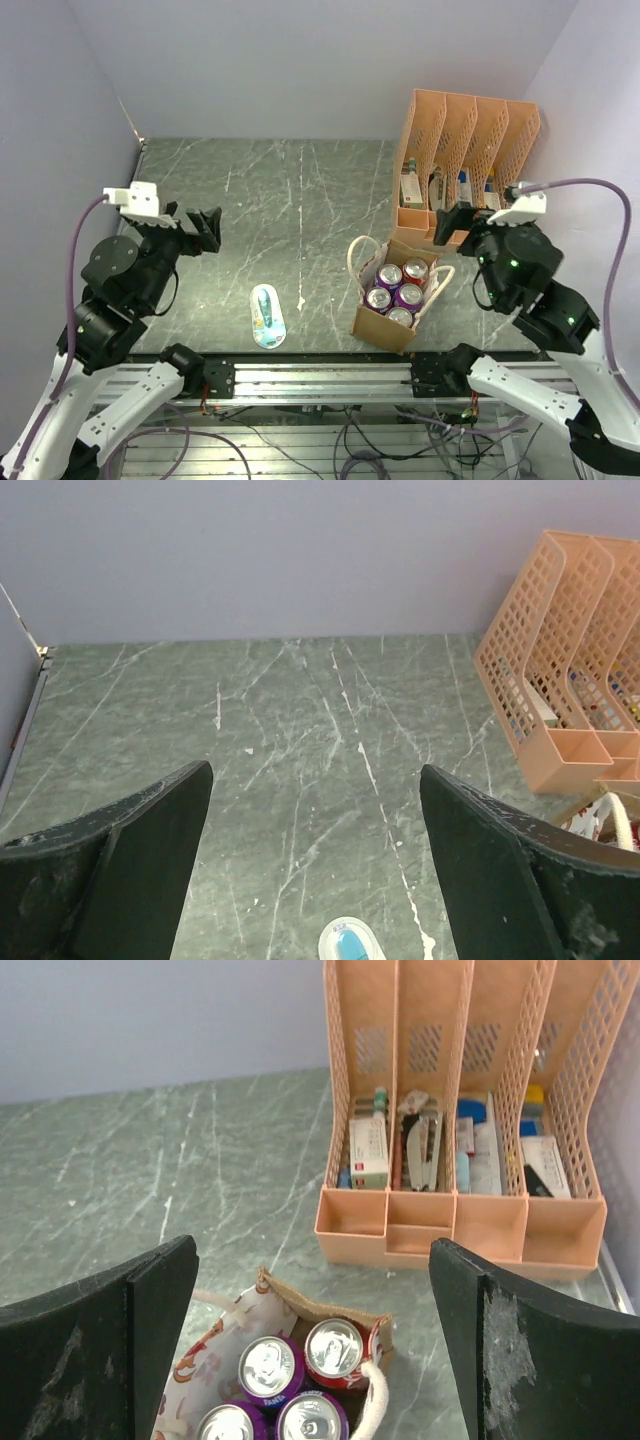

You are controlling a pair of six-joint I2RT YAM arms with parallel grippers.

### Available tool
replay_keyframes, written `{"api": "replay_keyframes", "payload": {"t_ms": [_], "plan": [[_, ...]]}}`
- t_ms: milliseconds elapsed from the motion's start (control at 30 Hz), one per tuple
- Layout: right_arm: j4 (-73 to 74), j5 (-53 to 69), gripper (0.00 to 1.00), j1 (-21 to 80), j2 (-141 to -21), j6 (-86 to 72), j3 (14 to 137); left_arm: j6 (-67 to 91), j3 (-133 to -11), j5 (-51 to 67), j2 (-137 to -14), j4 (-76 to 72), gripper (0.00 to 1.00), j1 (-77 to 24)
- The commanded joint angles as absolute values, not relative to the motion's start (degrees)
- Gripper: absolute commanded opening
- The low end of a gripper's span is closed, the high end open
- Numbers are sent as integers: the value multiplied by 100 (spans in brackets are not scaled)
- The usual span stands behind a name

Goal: Take the beverage out of the canvas bag

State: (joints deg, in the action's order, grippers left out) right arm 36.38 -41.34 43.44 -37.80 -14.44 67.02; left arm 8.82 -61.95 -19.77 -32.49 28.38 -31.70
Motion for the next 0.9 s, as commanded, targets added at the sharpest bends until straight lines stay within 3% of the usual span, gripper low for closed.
{"api": "replay_keyframes", "payload": {"t_ms": [0, 300, 533, 867], "plan": [[4178, -4683, 100, 4292, -4281, -2497, 6596, 983, -6183, -2145, -3651, 2562, 95, -3163], [4697, -5455, 100, 4205, -5392, -3704, 6357, 1123, -5951, -1900, -4517, 2063, 98, -3156], [3718, -4754, 100, 4128, -4904, -3075, 5381, 1376, -5600, -1233, -4774, 1927, 99, -3152], [3806, -4110, 100, 4049, -4520, -3208, 5073, 2205, -5295, 378, -5041, 1556, 99, -3147]]}}
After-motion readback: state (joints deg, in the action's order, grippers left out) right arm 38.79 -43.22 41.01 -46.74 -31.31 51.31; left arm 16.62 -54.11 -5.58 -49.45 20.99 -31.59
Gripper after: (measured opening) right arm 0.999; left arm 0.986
